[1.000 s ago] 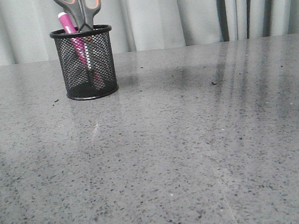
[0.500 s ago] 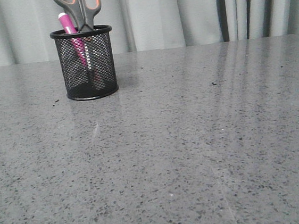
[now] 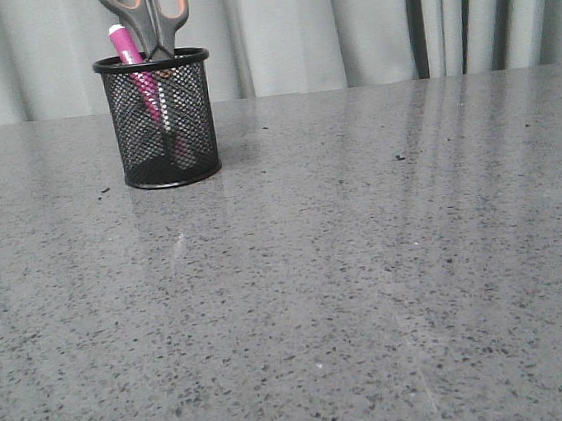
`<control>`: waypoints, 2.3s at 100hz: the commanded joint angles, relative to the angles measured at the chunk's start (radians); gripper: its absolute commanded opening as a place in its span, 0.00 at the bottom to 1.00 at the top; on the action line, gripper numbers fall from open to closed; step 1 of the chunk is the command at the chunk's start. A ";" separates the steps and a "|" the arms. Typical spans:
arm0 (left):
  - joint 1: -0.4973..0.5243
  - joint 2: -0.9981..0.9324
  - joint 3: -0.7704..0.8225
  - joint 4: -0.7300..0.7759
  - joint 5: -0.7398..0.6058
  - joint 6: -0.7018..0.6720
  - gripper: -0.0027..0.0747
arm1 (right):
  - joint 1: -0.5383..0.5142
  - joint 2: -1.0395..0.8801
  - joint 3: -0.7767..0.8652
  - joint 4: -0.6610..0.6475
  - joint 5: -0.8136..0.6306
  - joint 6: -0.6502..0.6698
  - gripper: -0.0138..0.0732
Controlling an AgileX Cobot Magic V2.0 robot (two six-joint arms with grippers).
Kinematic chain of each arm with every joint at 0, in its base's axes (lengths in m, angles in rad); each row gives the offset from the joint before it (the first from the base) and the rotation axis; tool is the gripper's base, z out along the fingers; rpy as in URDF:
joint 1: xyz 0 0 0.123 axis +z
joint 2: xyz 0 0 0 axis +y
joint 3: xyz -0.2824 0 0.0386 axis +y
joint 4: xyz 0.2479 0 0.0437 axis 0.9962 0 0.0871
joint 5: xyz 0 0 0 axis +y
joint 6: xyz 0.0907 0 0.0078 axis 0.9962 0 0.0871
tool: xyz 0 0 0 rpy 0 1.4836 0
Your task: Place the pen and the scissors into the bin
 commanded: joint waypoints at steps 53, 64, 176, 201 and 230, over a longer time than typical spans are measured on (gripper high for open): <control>0.004 -0.027 -0.016 0.114 -0.149 0.005 0.01 | 0.001 0.036 -0.023 -0.011 -0.070 -0.009 0.08; 0.012 -0.029 0.021 0.258 -0.241 0.008 0.01 | 0.001 0.036 -0.023 -0.011 -0.070 -0.009 0.08; 0.253 -0.031 0.427 0.293 -0.229 -0.302 0.01 | 0.001 0.036 -0.023 -0.011 -0.069 -0.009 0.08; 0.253 -0.031 0.427 0.293 -0.229 -0.302 0.01 | 0.001 0.036 -0.023 -0.011 -0.069 -0.009 0.08; 0.253 -0.031 0.427 0.293 -0.229 -0.302 0.01 | -0.005 0.036 -0.006 -0.081 0.007 -0.001 0.08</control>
